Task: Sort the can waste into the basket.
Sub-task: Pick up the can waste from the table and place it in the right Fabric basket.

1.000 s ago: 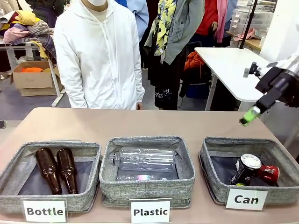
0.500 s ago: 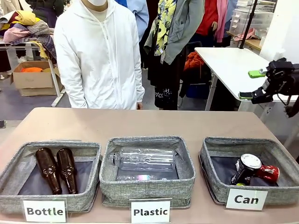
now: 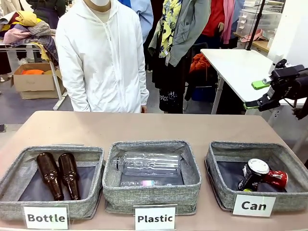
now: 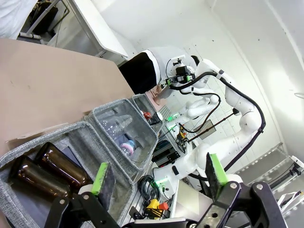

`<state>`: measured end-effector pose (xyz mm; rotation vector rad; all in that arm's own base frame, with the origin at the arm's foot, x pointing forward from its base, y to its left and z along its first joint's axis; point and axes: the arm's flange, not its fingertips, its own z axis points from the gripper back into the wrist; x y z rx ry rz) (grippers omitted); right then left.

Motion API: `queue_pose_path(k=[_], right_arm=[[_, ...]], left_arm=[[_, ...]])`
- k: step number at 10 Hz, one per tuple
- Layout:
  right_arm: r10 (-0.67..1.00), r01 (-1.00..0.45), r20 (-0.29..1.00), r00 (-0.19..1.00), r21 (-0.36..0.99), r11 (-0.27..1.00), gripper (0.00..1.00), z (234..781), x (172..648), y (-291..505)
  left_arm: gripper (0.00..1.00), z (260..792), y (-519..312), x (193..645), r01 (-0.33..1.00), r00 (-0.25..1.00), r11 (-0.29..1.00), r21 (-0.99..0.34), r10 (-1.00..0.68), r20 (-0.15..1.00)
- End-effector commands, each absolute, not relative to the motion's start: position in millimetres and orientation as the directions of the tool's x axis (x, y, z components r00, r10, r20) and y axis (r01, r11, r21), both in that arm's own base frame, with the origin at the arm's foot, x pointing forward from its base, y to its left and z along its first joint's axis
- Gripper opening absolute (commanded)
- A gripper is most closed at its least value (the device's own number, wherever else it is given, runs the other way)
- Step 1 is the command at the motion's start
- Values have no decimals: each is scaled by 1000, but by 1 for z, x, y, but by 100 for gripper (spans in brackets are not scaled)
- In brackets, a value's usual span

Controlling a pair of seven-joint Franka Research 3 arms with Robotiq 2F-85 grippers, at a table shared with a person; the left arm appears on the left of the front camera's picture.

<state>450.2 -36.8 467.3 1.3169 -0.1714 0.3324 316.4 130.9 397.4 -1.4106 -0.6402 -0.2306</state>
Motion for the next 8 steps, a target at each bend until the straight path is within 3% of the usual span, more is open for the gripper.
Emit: queue_pose_path(k=[1, 8], right_arm=[[151, -357, 331, 931, 911, 204, 100, 470, 450, -42], [151, -357, 331, 931, 911, 204, 100, 470, 450, -42]], left_arm=[[100, 400, 128, 314, 516, 810, 170, -840, 223, 543], [100, 400, 128, 314, 516, 810, 170, -840, 223, 543]])
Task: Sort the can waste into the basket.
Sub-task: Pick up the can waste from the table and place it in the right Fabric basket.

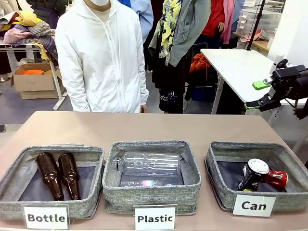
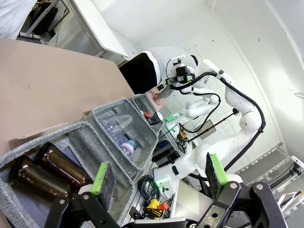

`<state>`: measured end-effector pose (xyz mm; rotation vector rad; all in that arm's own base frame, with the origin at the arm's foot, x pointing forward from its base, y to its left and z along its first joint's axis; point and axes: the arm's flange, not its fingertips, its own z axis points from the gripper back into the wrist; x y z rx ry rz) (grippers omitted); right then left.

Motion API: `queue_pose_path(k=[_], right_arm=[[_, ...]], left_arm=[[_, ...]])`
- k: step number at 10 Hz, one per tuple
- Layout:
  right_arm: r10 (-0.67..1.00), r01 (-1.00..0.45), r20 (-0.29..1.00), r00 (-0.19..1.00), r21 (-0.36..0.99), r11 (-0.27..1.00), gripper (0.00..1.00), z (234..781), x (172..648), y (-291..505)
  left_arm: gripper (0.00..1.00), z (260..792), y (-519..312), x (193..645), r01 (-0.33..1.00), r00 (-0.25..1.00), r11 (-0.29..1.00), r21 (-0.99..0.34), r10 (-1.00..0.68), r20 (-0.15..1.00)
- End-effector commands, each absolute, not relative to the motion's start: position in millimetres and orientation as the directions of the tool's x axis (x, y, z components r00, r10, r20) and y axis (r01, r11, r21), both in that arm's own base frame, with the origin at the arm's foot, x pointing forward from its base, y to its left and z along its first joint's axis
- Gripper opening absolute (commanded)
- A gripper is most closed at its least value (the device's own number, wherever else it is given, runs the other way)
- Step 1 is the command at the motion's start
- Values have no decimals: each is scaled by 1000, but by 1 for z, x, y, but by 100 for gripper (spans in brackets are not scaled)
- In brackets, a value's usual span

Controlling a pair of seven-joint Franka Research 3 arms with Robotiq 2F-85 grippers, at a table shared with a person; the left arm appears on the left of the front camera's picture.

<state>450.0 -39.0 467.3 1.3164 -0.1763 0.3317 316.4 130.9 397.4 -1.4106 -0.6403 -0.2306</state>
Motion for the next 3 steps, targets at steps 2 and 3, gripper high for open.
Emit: queue_pose_path(k=[2, 3], right_arm=[[151, -357, 331, 931, 911, 204, 100, 470, 450, -42], [151, -357, 331, 931, 911, 204, 100, 470, 450, -42]], left_arm=[[100, 400, 128, 314, 516, 810, 170, -840, 223, 543], [100, 400, 128, 314, 516, 810, 170, -840, 223, 543]])
